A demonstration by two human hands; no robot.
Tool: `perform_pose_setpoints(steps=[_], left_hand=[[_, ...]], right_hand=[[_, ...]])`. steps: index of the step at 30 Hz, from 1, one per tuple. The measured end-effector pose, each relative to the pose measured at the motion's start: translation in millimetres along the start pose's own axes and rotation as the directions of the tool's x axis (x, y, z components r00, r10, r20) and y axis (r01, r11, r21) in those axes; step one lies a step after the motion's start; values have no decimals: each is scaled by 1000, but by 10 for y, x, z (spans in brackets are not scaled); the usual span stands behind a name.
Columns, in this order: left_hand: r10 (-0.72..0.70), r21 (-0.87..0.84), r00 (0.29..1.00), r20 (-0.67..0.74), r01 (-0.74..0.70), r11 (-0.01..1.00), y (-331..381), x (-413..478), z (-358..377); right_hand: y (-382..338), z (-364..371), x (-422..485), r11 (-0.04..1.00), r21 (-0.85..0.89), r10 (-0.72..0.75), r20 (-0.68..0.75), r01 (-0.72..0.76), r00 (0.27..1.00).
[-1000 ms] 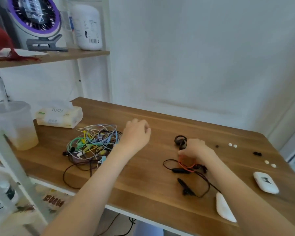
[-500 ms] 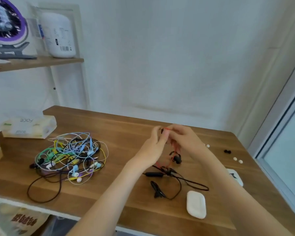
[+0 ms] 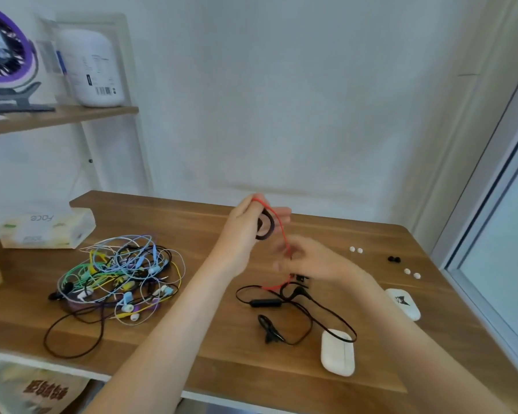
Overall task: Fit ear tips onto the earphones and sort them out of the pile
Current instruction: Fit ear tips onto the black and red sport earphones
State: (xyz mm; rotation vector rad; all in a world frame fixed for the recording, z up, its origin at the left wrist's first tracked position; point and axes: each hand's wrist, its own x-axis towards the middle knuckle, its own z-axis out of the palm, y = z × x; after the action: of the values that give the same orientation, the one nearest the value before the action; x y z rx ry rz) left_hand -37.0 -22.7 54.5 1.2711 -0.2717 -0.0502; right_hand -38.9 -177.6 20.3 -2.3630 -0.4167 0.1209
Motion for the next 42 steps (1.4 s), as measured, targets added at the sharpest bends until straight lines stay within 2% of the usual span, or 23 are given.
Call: perform_pose_setpoints(steps=[1,3,6,8,10,11,13,15,17,18,20,22,23,27,30,32,35,38,42], left_hand=[[-34,-129,999,8,34,991,35,-11,-4],[-66,-294,998,10,66,954,108,-41,-36],[-60,-338,997,-51,39,940,139,-22,-156],[-26,-162,997,-78,13,987,133,6,-236],[-24,204,997,-76,39,978,125,2,-268],[-57,389,997,-56,74,918,116,-10,-264],[-210,658,977,46,129,742,93,-51,-228],[-380,787,912,155,119,605,73,-97,-167],[-423,810,880,218,79,582,38,-115,-124],[-378,789,897,227,59,612,31,-110,-115],[-207,665,955,212,14,747,15,-66,-113],[-45,478,986,160,-37,878,21,-11,-123],[1,404,991,132,-55,913,34,8,-118],[3,133,995,96,-16,991,94,-39,-74],[22,-124,996,81,-12,992,111,-46,-121],[34,-156,999,0,-33,987,105,-18,-185],[34,-113,985,-171,-53,992,98,6,-275],[37,-120,951,-306,-77,990,93,15,-356],[13,-149,891,-454,-90,985,51,41,-416]], right_hand=[[78,86,24,997,-76,33,43,-30,999],[224,215,55,984,-150,99,25,-95,995],[357,225,31,981,-116,155,-9,-155,988],[361,161,0,987,-79,138,-44,-141,989],[321,92,-17,996,-26,82,-137,-86,987],[288,60,-13,999,2,52,-190,-53,980],[187,-8,1,999,35,4,-267,6,964],[91,-68,16,998,31,-35,-295,46,955],[26,-113,23,996,56,-49,-314,70,948],[18,-128,27,994,78,-47,-337,77,940],[33,-148,30,991,113,-27,-383,76,923],[86,-137,31,987,153,13,-358,45,934],[117,-120,25,986,165,31,-322,24,946],[218,-22,-14,978,206,57,-138,-28,989],[259,8,-65,973,222,52,14,-54,999],[285,1,-81,983,173,56,63,-66,996],[313,-38,-117,989,128,56,98,-68,994],[373,-64,-183,983,154,76,179,-104,981],[449,-62,-204,978,168,88,209,-124,974]])
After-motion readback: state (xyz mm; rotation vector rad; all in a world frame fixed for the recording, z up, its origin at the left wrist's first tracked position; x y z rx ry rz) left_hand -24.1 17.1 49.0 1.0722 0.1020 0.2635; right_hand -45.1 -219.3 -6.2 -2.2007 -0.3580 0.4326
